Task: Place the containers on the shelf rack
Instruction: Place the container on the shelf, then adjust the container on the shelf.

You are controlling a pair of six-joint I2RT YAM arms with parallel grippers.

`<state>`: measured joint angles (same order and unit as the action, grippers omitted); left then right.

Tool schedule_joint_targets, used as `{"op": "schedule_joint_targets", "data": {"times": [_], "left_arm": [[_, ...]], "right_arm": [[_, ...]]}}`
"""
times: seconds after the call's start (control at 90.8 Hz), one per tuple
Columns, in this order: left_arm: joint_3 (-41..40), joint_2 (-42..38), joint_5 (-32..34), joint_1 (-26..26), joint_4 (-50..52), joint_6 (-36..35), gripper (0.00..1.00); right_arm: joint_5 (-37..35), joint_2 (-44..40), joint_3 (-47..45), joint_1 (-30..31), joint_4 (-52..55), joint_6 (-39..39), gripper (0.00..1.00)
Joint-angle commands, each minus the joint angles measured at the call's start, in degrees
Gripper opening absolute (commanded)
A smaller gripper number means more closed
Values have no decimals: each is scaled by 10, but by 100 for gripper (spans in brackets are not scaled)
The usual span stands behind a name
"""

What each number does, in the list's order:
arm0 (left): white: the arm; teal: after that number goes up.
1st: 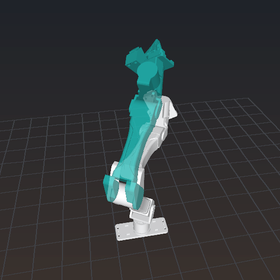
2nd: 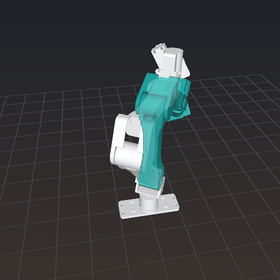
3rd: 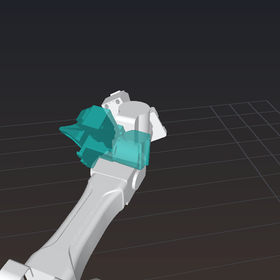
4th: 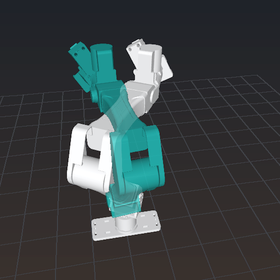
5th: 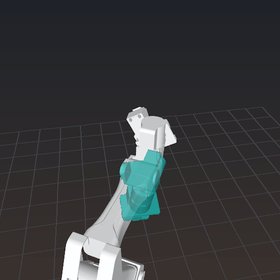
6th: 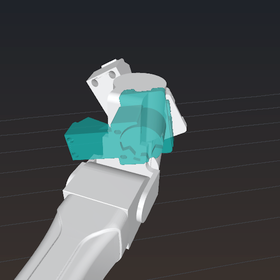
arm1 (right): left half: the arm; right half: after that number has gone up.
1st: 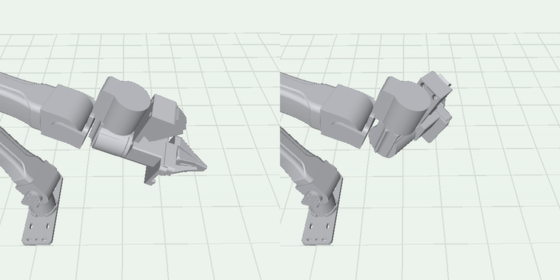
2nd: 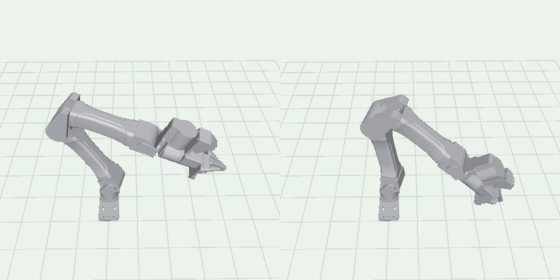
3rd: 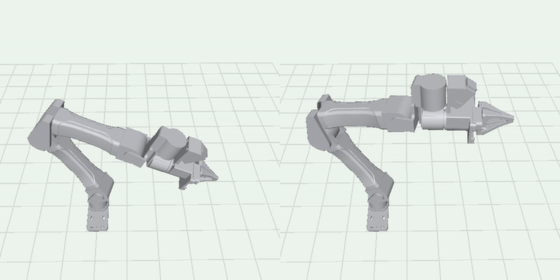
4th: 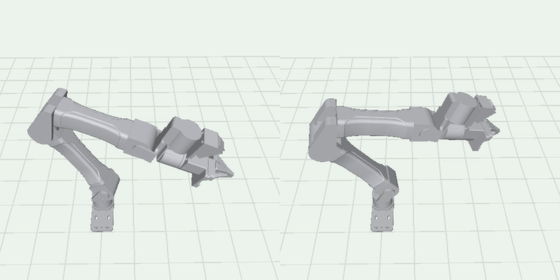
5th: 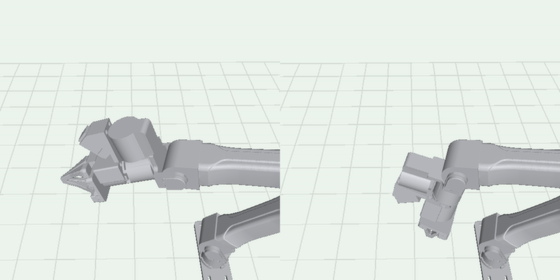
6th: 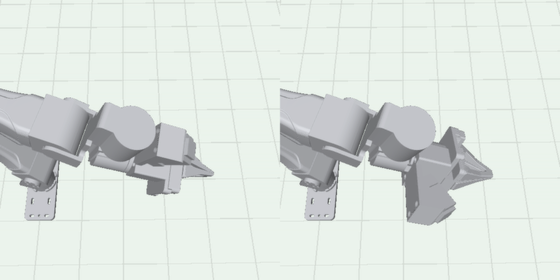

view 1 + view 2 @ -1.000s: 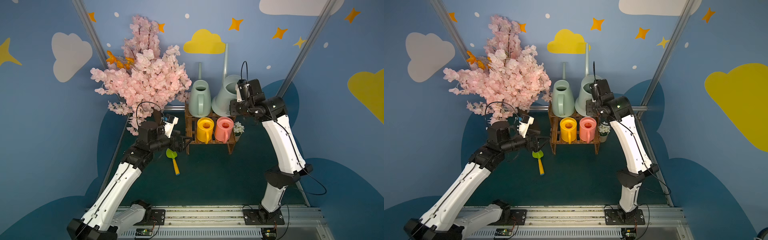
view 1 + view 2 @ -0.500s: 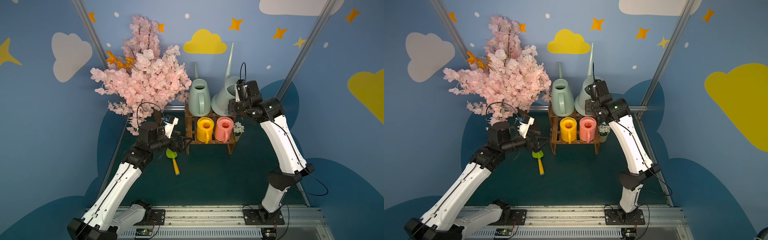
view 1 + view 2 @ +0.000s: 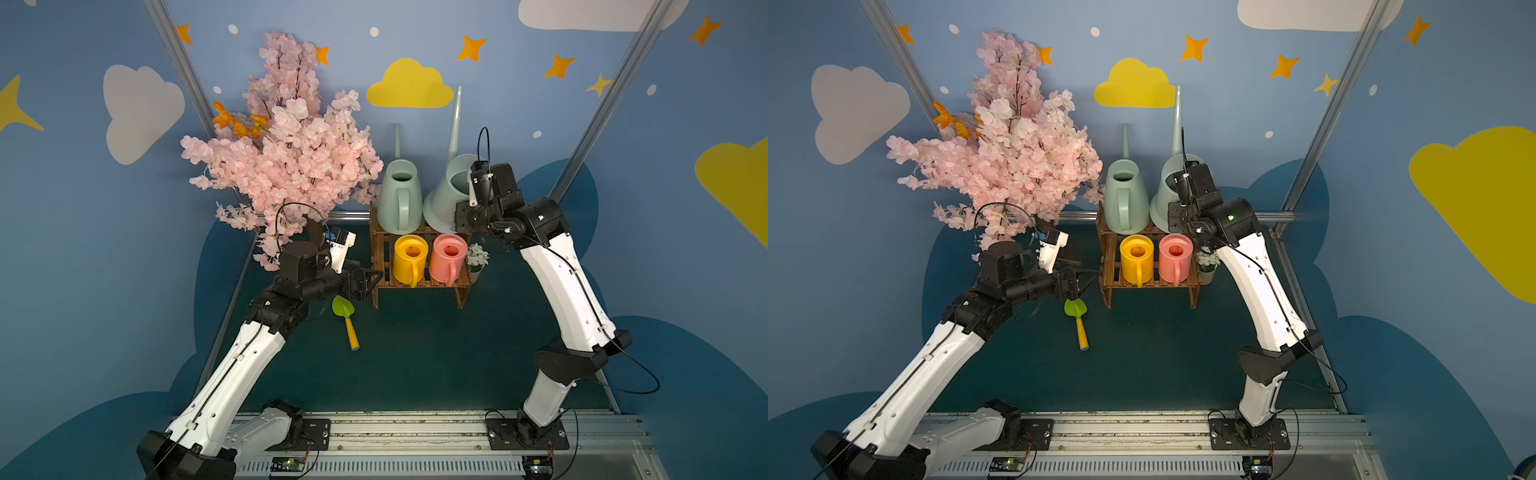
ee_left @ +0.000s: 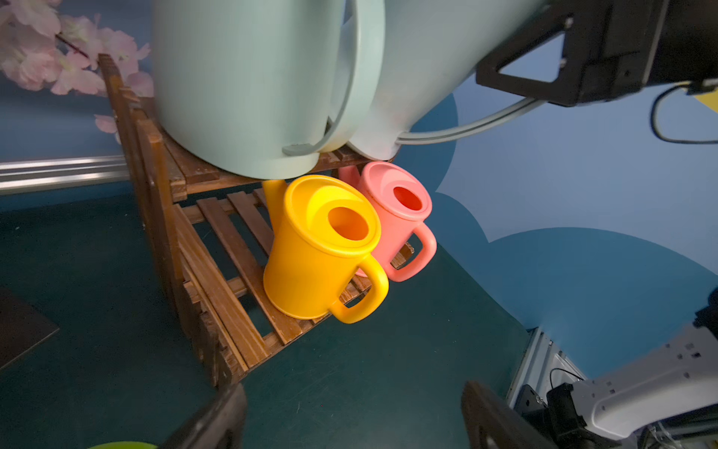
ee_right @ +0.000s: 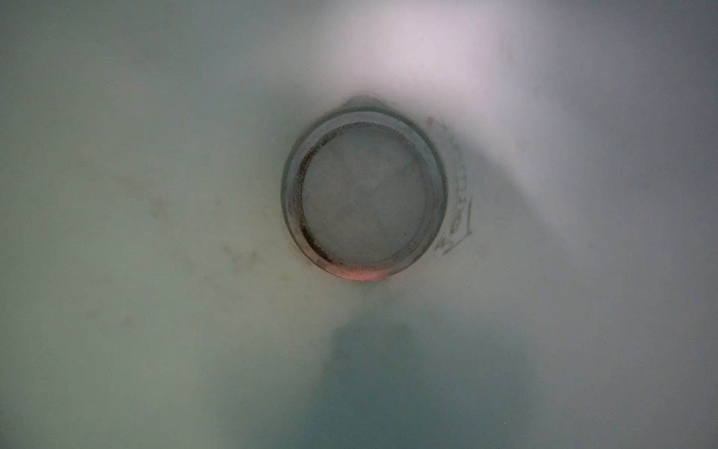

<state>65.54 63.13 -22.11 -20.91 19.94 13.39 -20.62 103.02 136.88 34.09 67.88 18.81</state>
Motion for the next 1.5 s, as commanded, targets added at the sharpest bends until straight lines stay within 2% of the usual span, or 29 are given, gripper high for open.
{"op": "schedule_joint_targets", "data": {"times": [0.0, 0.088, 0.253, 0.595, 0.683, 0.782, 0.925, 1.398, 1.487], "left_arm": [[49, 21, 85, -30, 9, -7, 82], [93, 50, 156, -71, 19, -27, 80], [191, 131, 244, -132, 40, -51, 78], [333, 268, 395, -182, 61, -80, 78], [362, 305, 434, -191, 58, -84, 69], [393, 337, 469, -199, 58, -89, 68], [414, 364, 492, -204, 53, -87, 51], [403, 355, 543, -209, 20, -97, 13], [394, 350, 549, -209, 11, -96, 9]], "right_arm": [[-40, -24, 4, -1, 13, 1, 22], [-41, -22, 4, -2, 14, 1, 22], [-40, -17, 3, -2, 14, 3, 22], [-26, -9, 3, -2, 16, 9, 22], [-20, -7, 4, -2, 16, 11, 22], [-14, -5, 3, -2, 16, 11, 22], [-12, -4, 3, -1, 19, 13, 22], [-10, -14, 2, 1, 31, 16, 21], [-14, -15, 3, 1, 33, 16, 21]]}}
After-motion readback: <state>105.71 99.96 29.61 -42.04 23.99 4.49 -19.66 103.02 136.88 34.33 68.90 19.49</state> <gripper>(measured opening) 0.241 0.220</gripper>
